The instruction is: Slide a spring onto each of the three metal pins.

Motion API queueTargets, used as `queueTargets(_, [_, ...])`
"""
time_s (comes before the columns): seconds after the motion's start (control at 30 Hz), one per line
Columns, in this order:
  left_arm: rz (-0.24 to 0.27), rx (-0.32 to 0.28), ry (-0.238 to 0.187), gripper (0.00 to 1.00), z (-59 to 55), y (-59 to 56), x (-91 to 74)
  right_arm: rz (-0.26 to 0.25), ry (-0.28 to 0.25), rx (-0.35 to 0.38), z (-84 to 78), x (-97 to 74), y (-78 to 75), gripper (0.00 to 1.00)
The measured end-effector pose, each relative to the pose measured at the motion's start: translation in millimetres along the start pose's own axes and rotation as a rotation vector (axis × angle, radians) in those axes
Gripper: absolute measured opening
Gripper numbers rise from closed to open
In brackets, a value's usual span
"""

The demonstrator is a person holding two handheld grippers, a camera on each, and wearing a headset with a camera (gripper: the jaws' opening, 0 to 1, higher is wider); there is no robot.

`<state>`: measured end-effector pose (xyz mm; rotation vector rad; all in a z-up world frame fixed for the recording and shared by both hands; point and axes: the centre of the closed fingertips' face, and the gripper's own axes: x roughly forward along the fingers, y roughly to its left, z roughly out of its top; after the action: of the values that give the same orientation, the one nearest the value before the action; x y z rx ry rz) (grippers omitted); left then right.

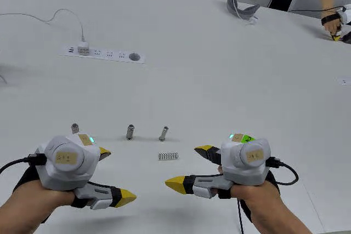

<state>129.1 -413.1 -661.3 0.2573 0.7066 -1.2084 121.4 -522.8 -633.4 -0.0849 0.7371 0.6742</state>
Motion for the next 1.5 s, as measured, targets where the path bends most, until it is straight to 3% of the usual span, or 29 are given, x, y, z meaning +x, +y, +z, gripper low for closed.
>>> queueTargets(0.4, [-0.046,0.052,0.020,0.73,11.5,-11.1,23.9,-0.025,-0.002,0.014,-7.3,-14.9,-7.6,0.74])
queueTargets(0.77, [-0.078,0.084,0.032,0.71,23.3,-13.0,51.1,-0.041,-0.001,0.030,-14.1,-26.3,-11.9,0.75])
queueTargets(1.1, [-0.074,0.125,0.039,0.63,28.8,-5.6,78.9,-0.044,0.007,0.044,-23.1,-32.1,-10.3,0.75])
queueTargets(1.5, [-0.066,0.078,0.023,0.52,39.3,3.7,109.7,-0.055,0.017,0.064,-33.9,-41.2,-13.2,0.75])
